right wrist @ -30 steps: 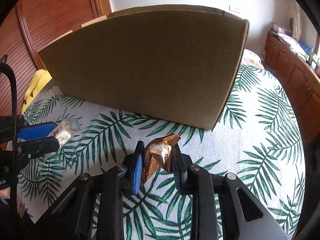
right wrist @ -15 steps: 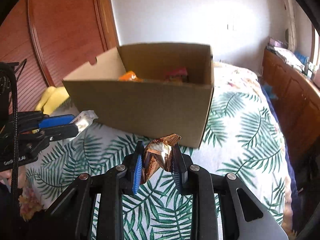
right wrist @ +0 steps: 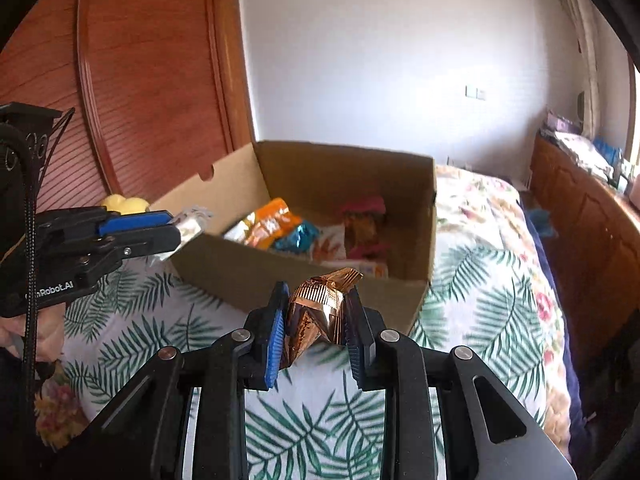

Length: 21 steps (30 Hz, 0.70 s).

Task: Organize snacks
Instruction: 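Lift both held snacks and carry them over the box, then lower both snacks into the box and open both tools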

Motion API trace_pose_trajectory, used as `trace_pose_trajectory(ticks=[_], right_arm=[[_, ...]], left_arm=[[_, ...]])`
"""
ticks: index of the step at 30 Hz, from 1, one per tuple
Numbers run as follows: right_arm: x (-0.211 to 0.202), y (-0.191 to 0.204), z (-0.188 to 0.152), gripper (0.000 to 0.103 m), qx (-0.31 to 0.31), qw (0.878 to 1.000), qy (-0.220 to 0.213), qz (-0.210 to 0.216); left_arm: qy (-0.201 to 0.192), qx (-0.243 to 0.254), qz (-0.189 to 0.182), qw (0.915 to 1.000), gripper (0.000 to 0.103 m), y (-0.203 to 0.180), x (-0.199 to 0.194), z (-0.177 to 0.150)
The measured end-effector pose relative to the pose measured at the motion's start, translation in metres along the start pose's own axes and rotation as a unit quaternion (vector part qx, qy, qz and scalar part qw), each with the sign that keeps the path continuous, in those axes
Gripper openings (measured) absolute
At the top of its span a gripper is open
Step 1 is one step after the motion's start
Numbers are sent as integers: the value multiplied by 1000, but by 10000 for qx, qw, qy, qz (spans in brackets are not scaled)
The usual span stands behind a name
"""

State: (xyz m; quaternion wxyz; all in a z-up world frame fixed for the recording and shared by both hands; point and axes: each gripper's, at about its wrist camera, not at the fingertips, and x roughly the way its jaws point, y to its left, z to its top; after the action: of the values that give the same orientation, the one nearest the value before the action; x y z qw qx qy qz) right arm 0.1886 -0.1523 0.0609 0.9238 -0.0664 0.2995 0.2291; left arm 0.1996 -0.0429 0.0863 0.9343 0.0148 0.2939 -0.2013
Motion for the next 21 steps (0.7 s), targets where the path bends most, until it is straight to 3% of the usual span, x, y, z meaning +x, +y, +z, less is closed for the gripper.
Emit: trace_pose_trajectory(ticks=[21], right_arm=[[58,9,52,25,-263,9992,-260,124]], left_arm=[[-39,-209,320,9993,19,50,53,25]])
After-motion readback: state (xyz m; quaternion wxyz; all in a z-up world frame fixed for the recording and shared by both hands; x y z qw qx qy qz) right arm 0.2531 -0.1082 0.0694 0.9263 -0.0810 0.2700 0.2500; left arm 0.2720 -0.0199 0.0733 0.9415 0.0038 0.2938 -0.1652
